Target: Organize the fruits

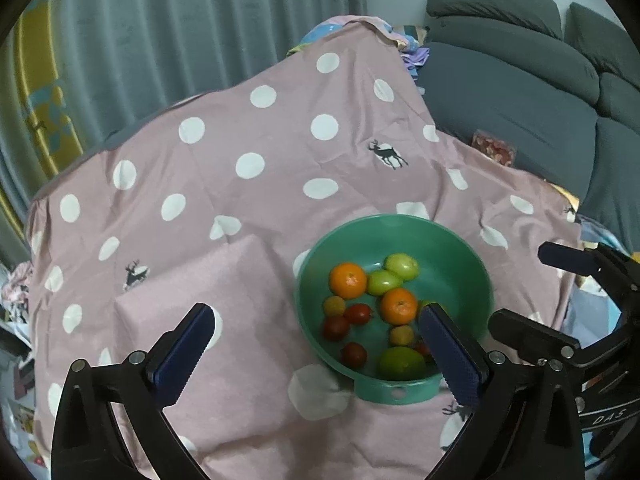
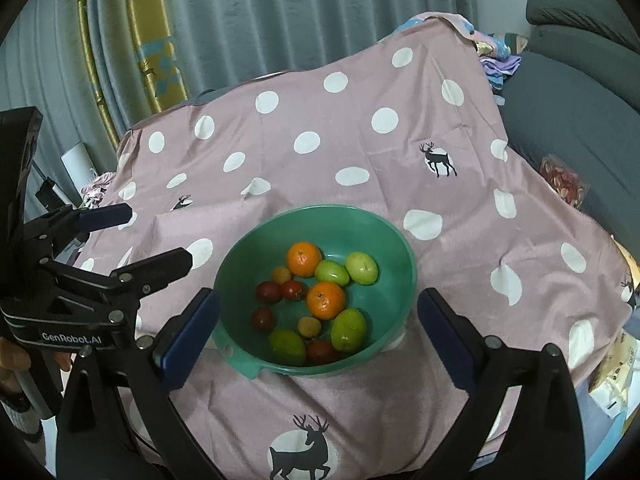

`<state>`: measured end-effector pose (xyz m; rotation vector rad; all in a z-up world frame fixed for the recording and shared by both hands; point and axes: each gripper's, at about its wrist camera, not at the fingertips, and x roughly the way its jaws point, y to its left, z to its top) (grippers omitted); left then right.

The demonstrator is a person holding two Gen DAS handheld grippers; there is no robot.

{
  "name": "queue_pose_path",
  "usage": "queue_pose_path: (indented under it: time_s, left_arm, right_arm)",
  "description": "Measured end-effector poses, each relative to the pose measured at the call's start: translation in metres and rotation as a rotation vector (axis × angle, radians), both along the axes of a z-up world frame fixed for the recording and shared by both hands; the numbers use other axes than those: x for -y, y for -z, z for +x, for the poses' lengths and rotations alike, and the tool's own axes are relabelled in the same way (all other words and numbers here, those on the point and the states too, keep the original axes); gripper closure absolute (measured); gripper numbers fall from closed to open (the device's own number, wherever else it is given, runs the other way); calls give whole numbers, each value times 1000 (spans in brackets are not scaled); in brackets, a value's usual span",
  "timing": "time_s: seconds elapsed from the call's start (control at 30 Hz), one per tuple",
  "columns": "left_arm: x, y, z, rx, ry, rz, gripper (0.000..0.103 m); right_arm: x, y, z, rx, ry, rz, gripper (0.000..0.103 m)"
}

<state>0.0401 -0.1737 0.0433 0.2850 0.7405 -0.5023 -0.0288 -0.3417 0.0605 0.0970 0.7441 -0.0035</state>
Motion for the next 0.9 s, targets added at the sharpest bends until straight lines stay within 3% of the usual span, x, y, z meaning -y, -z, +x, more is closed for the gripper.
queue_pose_path:
  time_s: [0.13, 0.4, 0.57, 0.9]
  left_arm:
    - [-2, -2, -3, 37, -45, 12, 1]
    - [-4, -8, -4, 8, -38, -34, 1]
    - [3, -13, -12, 67, -52, 35, 1]
    - [3, -19, -12, 86, -59, 48, 1]
  right_arm:
    - [-1, -1, -3, 1, 2, -18, 3]
    - [-4, -6, -7, 8, 0, -28, 3]
    - [-6, -6, -8, 7, -5, -36, 3]
    - [-8, -11, -8, 17, -19, -38, 3]
